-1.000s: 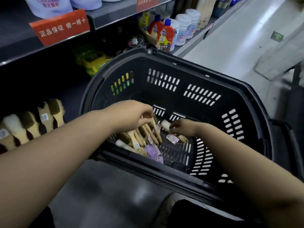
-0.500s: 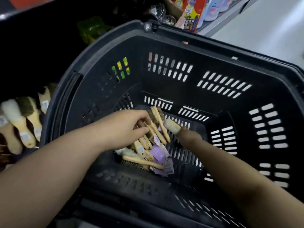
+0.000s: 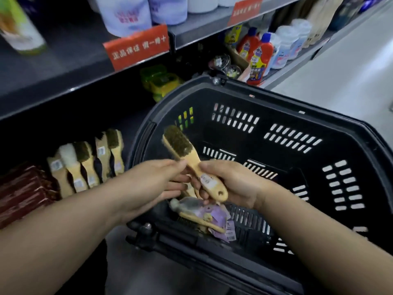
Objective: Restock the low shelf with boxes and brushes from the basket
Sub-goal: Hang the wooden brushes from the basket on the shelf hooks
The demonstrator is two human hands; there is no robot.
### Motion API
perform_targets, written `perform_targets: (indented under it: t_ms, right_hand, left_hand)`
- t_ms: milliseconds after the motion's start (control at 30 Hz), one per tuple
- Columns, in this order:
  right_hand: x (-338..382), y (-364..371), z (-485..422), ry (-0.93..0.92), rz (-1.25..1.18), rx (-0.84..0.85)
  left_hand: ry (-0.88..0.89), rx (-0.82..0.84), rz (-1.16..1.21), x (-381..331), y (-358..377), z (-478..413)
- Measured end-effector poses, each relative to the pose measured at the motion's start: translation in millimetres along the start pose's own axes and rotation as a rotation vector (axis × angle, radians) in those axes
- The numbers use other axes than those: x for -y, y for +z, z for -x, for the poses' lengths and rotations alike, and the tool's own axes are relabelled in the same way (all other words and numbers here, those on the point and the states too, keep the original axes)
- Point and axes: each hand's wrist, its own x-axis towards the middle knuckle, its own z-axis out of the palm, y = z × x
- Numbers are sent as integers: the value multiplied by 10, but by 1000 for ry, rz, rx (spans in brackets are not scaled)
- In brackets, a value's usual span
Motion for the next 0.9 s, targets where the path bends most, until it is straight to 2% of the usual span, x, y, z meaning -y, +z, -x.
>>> perform_targets:
  t_ms: [100, 200, 300, 333, 400, 467, 533, 600, 700, 767, 833, 900]
  right_hand:
    - [-42, 214, -75, -66, 13, 21]
    - [-96, 271, -203, -97, 96, 18]
    - [-150, 57, -351, -45, 254, -82]
    - [-207, -78, -415, -2, 383, -139]
    - [-381, -375, -548, 146, 879, -221]
    - [-647, -593, -675, 413, 1385, -111]
    - [-976, -692, -776, 605, 1624, 69]
    - [-1251, -709, -871, 633, 1745, 115]
    - [-1389, -703, -934, 541, 1736, 7]
    - [-1272, -732, -914, 520, 1654, 51]
    - [-1036, -744, -827, 513, 1441, 73]
    - [-759, -674, -689, 415, 1043, -9]
  left_hand:
    - [13, 45, 173, -20, 21, 22]
    - [29, -29, 248, -31, 73, -14]
    - [92, -111, 344, -18, 16, -66]
    - [110, -135, 346, -6, -29, -81]
    - [117, -119, 402, 21, -112, -95]
    - [115, -61, 435, 38, -186, -84]
    - [118, -4, 387, 53, -254, -61]
    - [117, 27, 279, 84, -319, -73]
    - [94, -2, 218, 124, -353, -101]
    - [57, -35, 256, 136, -369, -105]
    - [39, -52, 307, 135, -381, -107]
    - [51, -75, 331, 127, -385, -109]
